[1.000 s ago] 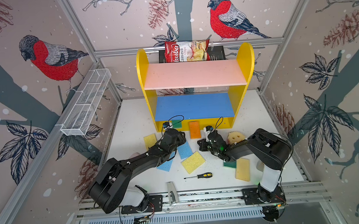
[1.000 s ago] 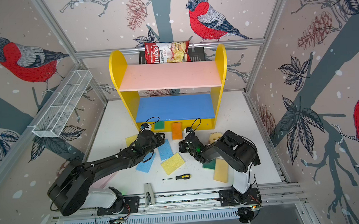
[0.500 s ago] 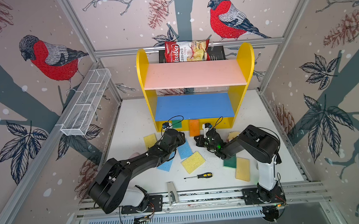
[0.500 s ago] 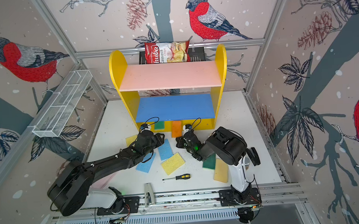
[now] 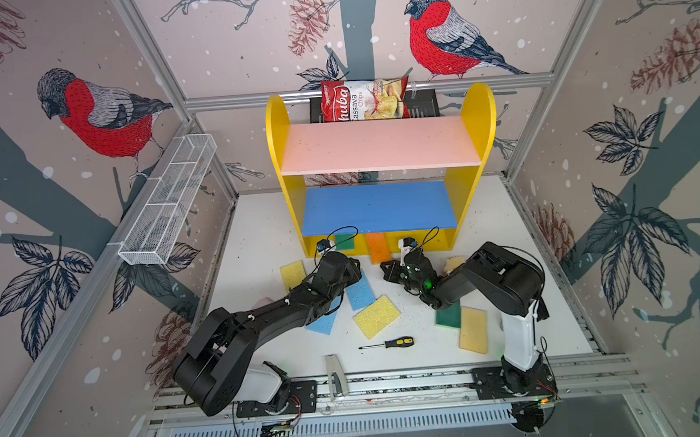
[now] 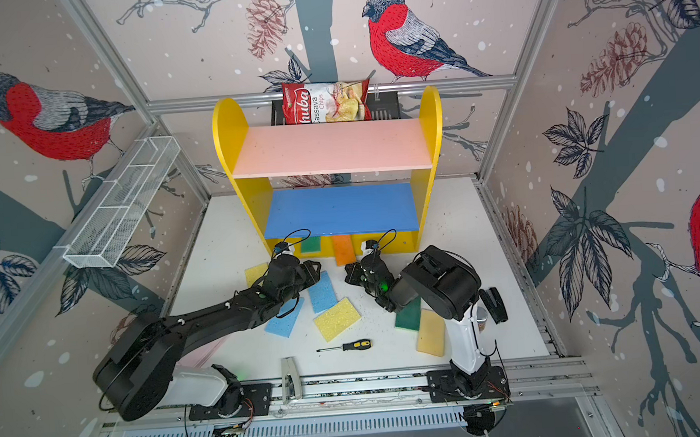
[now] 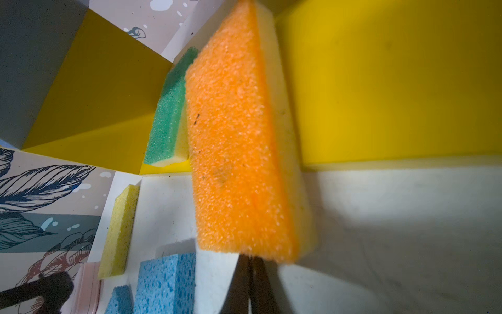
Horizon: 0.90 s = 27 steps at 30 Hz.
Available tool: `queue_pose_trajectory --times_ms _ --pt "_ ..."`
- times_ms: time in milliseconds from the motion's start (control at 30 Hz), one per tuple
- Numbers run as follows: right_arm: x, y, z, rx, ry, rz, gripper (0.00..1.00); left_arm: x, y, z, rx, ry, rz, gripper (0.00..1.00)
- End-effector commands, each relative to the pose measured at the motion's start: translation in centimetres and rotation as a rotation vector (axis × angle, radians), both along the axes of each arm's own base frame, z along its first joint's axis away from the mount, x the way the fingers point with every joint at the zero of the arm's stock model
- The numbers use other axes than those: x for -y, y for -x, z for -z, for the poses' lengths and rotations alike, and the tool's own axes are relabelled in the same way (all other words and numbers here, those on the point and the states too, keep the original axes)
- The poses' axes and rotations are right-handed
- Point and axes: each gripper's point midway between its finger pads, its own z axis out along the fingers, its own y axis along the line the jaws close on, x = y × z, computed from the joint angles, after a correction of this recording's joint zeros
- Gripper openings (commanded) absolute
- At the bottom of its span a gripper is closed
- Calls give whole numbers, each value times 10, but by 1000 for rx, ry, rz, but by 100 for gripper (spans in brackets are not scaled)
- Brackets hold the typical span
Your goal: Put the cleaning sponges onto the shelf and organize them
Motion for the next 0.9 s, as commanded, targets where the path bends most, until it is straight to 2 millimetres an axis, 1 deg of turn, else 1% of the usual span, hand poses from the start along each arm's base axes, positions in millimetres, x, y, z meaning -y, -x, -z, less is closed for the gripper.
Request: queue_pose_trajectory --times_ms 0,233,367,500,867 --pt "8 -1 0 -6 4 28 2 2 -1 0 2 5 8 52" --pt "1 1 3 -18 -15 7 3 5 -1 2 -5 12 16 52" --pt "-8 4 5 -27 -29 -17 3 4 0 3 -7 11 13 52" --pt "-16 2 11 -43 -35 -41 3 4 -1 3 -9 10 13 52" --pt "-14 -8 17 -58 -49 -19 4 4 0 5 -16 5 15 52"
